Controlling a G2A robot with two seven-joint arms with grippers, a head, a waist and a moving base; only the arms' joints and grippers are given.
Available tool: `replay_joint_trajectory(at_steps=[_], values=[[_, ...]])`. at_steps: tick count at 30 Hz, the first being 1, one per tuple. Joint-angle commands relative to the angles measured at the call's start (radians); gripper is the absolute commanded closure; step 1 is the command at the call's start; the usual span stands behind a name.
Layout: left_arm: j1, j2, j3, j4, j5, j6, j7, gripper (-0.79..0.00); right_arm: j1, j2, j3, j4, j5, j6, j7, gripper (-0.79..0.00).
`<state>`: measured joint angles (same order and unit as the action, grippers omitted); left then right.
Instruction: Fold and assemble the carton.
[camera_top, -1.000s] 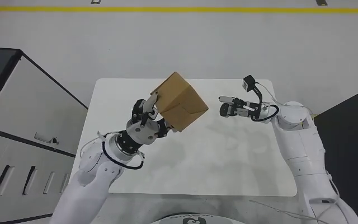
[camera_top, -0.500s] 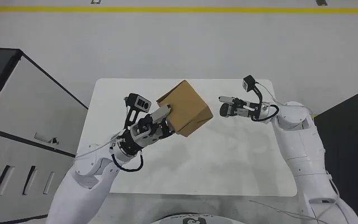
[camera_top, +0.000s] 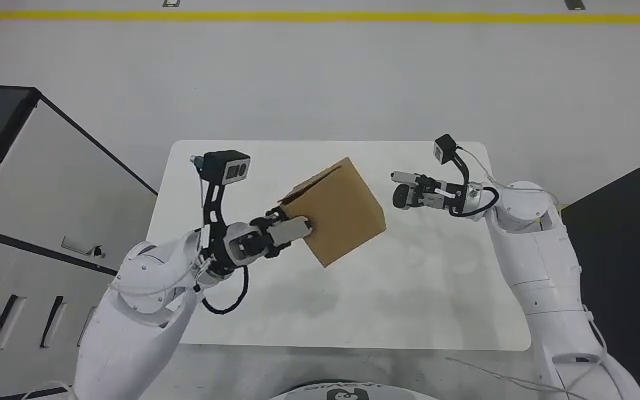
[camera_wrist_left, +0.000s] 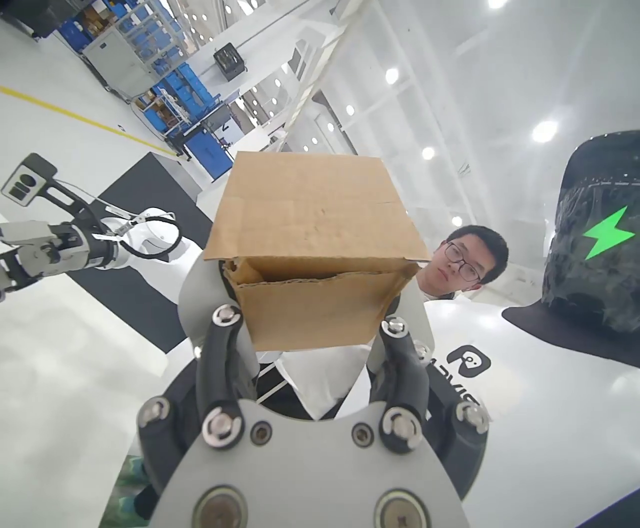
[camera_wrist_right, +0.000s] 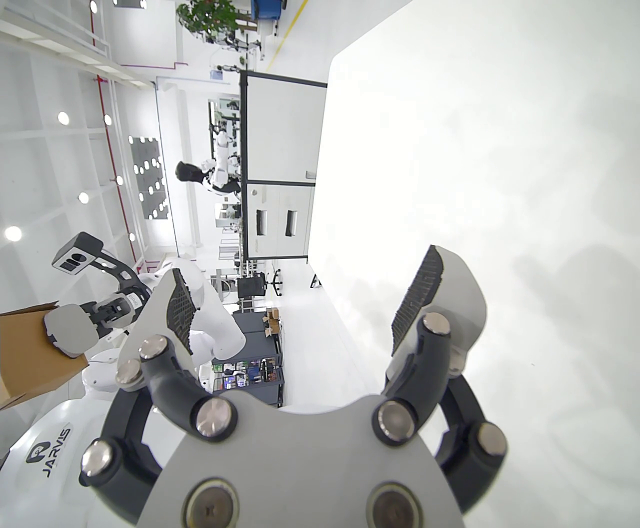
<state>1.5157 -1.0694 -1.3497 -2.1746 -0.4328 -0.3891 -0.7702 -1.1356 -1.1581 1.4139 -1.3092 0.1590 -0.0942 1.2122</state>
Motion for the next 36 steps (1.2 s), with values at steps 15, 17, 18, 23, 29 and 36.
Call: replay_joint_trajectory(at_steps=[15,17,18,23,29,36], values=[[0.007,-0.006,0.036,-0.002,-0.077,-0.067,-0.006,0.0,0.0,0.0,0.0,0.0,0.0,0.0,0.0,-0.785],[0.009,-0.007,0.053,0.014,-0.129,-0.096,-0.034,0.0,0.0,0.0,0.0,0.0,0.0,0.0,0.0,-0.785],[0.007,-0.008,0.068,0.02,-0.173,-0.114,-0.063,0.0,0.0,0.0,0.0,0.0,0.0,0.0,0.0,-0.785],[-0.012,-0.014,0.128,0.08,-0.349,-0.175,-0.186,0.0,0.0,0.0,0.0,0.0,0.0,0.0,0.0,-0.785],[-0.042,-0.026,0.182,0.15,-0.531,-0.241,-0.314,0.0,0.0,0.0,0.0,0.0,0.0,0.0,0.0,-0.785],[-0.067,-0.041,0.211,0.188,-0.712,-0.243,-0.418,0.0,0.0,0.0,0.0,0.0,0.0,0.0,0.0,-0.785]])
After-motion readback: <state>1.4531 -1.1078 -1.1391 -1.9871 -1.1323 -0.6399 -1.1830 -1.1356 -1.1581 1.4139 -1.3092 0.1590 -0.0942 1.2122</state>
